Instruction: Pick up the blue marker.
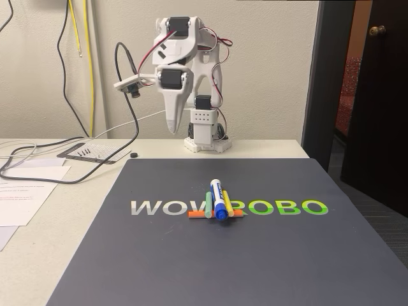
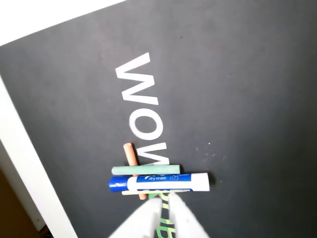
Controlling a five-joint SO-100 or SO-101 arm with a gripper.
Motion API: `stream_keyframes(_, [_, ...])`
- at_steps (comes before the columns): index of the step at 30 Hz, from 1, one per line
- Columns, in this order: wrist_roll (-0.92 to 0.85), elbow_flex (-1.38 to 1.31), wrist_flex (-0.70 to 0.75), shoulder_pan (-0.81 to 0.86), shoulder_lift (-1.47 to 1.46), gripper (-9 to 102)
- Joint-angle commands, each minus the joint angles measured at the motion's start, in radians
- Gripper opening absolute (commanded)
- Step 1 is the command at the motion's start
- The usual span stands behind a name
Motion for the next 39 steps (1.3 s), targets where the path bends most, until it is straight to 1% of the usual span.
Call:
stream_keyframes(1, [-0.017, -0.213, 0.106, -0.017, -0.081, 0])
stream_keyframes(4, [-0.049, -0.373, 0.193, -0.048, -0.176, 0])
stream_keyframes(6, [-0.058, -0.436, 0.222, -0.061, -0.215, 0])
stream_keyframes(11, [-0.123, -0.459, 0.207, -0.086, -0.239, 0])
stream_keyframes(17, [-0.236, -0.595, 0.27, -0.104, -0.334, 0])
stream_keyframes(20, [-0.307, -0.617, 0.272, -0.118, -0.337, 0])
stream_keyframes(26, [-0.514, -0.621, 0.268, -0.173, -0.337, 0])
stream_keyframes(30, [-0.621, -0.623, 0.262, -0.219, -0.339, 0])
stream_keyframes(33, [-0.795, -0.623, 0.256, -0.253, -0.342, 1])
stream_keyframes(36, [-0.9, -0.623, 0.245, -0.273, -0.348, 1])
stream_keyframes(39, [-1.083, -0.623, 0.229, -0.293, -0.357, 3])
